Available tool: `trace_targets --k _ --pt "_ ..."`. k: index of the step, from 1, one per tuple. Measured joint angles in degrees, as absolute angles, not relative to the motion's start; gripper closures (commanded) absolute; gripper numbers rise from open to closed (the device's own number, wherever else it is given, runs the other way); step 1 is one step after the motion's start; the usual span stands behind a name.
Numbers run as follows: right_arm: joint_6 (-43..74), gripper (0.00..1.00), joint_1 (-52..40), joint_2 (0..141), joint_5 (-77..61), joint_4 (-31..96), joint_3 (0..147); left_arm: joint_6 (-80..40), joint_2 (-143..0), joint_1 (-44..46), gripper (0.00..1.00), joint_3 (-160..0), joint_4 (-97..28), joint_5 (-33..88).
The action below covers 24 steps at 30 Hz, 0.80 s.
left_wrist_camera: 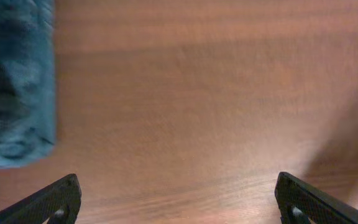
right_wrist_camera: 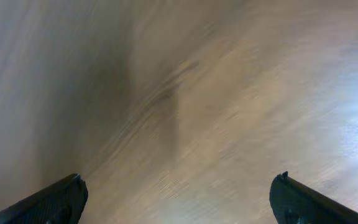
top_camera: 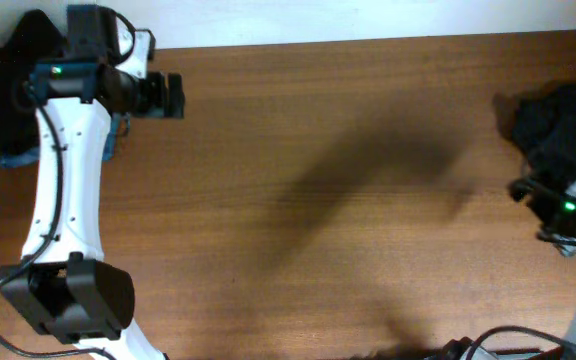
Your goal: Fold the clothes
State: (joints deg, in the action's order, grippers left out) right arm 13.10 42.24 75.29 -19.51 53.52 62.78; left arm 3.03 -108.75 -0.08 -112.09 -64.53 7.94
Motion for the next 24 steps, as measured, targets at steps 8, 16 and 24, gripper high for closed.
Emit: trace_targets --k 8,16,24 --pt "18.4 0.01 50.8 75.3 -20.4 51.2 62.8 3.0 -109.0 2.5 0.01 -92.0 -56.0 9.7" --pt "15.2 0.01 50.8 74.8 -26.8 59.7 62.8 3.0 -109.0 2.5 0.01 -86.9 -54.7 9.9" --pt "2.9 0.01 50.8 58.9 -34.7 78.1 62.8 3.0 -109.0 2.5 0.01 -86.9 -54.5 9.9"
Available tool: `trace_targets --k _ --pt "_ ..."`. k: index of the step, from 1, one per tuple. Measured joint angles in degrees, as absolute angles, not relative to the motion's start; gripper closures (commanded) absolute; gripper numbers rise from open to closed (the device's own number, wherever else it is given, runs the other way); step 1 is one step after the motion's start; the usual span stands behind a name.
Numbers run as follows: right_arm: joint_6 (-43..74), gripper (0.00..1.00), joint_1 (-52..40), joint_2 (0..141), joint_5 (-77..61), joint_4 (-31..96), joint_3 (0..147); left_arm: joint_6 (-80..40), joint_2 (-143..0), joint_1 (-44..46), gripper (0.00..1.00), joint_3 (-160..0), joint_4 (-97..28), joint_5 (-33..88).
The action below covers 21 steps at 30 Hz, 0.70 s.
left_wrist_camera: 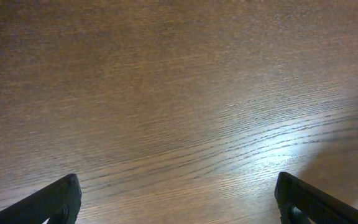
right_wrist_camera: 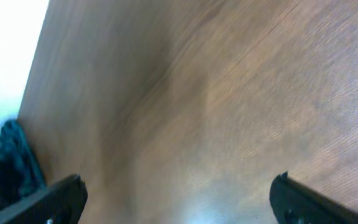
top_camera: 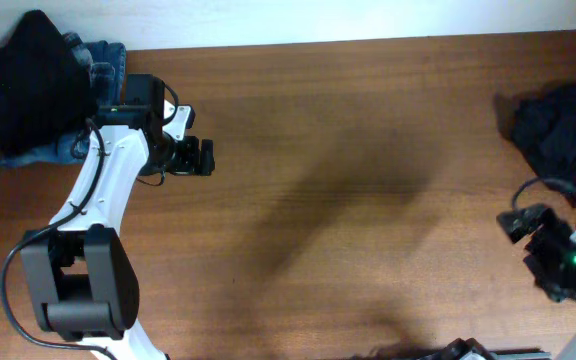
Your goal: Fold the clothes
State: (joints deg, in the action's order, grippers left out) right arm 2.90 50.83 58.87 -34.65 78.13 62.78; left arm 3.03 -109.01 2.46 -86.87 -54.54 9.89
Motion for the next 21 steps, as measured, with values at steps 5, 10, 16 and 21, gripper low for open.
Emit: trace_targets --k 5,10,16,21 --pt "0.4 0.01 50.8 49.3 -38.5 85.5 62.8 3.0 -109.0 2.5 0.01 -86.9 -54.6 9.9" --pt "4.4 0.01 50.8 42.8 -45.1 90.8 62.8 3.0 -109.0 2.5 0.01 -86.9 -54.6 9.9" --pt "6.6 0.01 50.8 42.1 -45.8 90.9 62.8 3.0 -109.0 2.5 0.01 -86.9 -54.6 9.9" --pt "4.3 0.01 50.8 42.1 -44.0 90.9 62.8 3.0 -109.0 2.5 0.01 -86.9 -54.6 9.9"
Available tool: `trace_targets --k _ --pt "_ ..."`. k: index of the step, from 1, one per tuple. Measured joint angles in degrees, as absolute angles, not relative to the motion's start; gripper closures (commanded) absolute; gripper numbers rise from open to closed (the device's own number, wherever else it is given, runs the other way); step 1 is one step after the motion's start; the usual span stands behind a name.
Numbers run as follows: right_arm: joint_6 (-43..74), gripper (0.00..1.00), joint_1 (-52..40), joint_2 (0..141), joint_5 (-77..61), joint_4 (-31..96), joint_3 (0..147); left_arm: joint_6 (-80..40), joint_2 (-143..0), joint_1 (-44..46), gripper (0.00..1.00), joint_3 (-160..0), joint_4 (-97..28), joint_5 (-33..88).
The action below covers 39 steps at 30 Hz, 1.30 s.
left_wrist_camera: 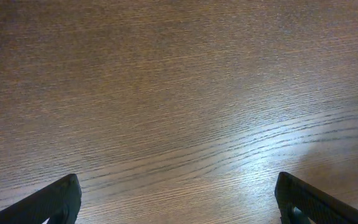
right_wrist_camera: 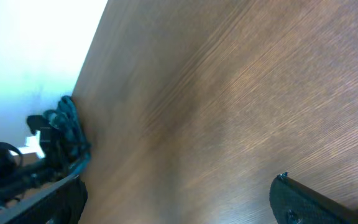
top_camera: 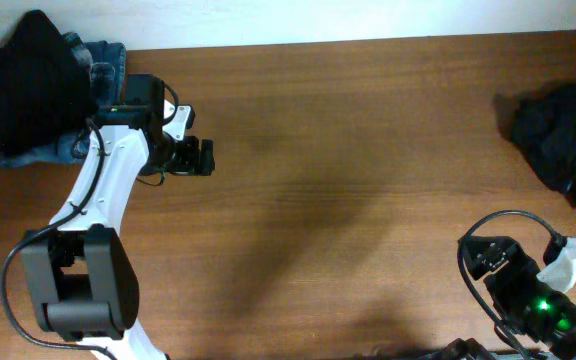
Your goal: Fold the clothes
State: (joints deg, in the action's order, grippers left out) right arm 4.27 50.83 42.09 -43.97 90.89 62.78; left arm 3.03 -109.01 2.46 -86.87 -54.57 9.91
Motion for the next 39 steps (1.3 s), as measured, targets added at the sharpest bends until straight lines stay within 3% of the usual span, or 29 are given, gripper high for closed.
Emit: trace_targets --k 14,25,33,39 --pt "-11.0 0.01 48.5 39.6 -43.2 87.5 62.7 3.0 -109.0 2.5 0.01 -86.9 -54.6 9.9" --pt "-12.6 0.01 20.0 22.0 -45.8 48.8 54.2 3.0 -109.0 2.5 0.01 -86.9 -54.5 9.9" --pt "-12.7 0.02 9.8 11.0 -46.2 16.2 28.3 3.0 -109.0 2.5 0.01 -86.9 -54.6 9.9" --pt "-12.9 0.01 8.8 6.5 -45.1 -2.3 13.5 3.0 -109.0 2.5 0.01 -86.9 -54.6 9.9"
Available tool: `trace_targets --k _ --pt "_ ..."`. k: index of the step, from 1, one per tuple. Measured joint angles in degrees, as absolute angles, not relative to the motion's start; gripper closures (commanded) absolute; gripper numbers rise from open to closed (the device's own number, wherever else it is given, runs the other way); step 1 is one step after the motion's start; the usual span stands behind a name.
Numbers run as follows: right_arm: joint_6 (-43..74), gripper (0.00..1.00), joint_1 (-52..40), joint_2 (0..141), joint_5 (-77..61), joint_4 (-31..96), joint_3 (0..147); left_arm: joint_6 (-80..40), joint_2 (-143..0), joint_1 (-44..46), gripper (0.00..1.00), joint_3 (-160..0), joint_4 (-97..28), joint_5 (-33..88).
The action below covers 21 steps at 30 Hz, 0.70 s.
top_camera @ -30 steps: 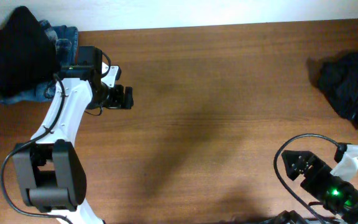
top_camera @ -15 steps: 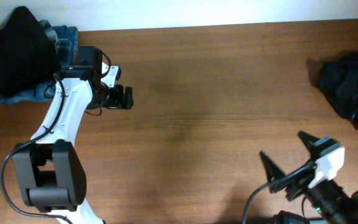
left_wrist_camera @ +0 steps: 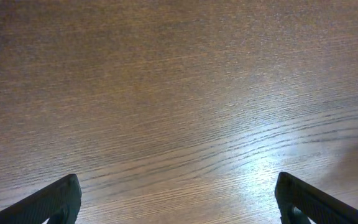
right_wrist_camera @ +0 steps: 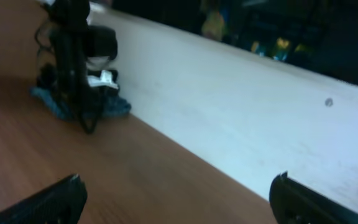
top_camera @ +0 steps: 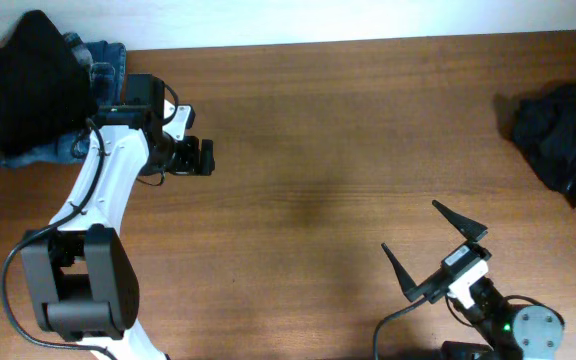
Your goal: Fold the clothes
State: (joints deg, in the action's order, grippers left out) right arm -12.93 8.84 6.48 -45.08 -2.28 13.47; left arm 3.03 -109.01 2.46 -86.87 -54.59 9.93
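Observation:
A black garment [top_camera: 26, 78] lies on a blue denim piece [top_camera: 105, 53] at the table's far left corner. A second dark garment [top_camera: 562, 128] lies crumpled at the far right edge. My left gripper [top_camera: 194, 157] hangs open over bare wood to the right of the left pile, and its wrist view shows only wood between the fingers [left_wrist_camera: 61, 198]. At the front edge my right gripper [top_camera: 431, 248] is open, raised and empty. Its wrist view looks level across the table at the left arm [right_wrist_camera: 74, 43] and blue cloth [right_wrist_camera: 55, 102].
Brown wooden table [top_camera: 348, 130] with a white wall [right_wrist_camera: 241, 118] along its far edge. The left arm's base [top_camera: 73, 300] stands at the front left, and cables trail at the front edge near the right arm.
My right arm has drawn back from the front right to the front edge nearer the middle, tilted up so its camera faces the wall. The left arm has not moved.
First my left gripper was beside the left pile with blue cloth in its view, and my right gripper was by the dark garment at the right. Then the left gripper was over bare wood, where it stays. The right arm has stood ever farther from its garment, both grippers empty.

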Motion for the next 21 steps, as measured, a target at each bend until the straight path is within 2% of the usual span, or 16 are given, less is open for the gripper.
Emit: trace_targets --k 5,14,21 --pt "-12.6 0.01 5.7 1.3 -39.3 -5.2 7.4 3.0 -109.0 2.5 0.01 -86.9 -54.6 9.9" --pt "-6.2 0.02 2.9 0.9 -23.1 -6.1 5.7 3.0 -109.0 2.5 0.01 -86.9 -54.6 9.9" --pt "-4.9 0.01 2.9 0.8 -20.5 -17.2 1.1 3.0 -109.0 2.5 0.01 -86.9 -54.5 9.9"
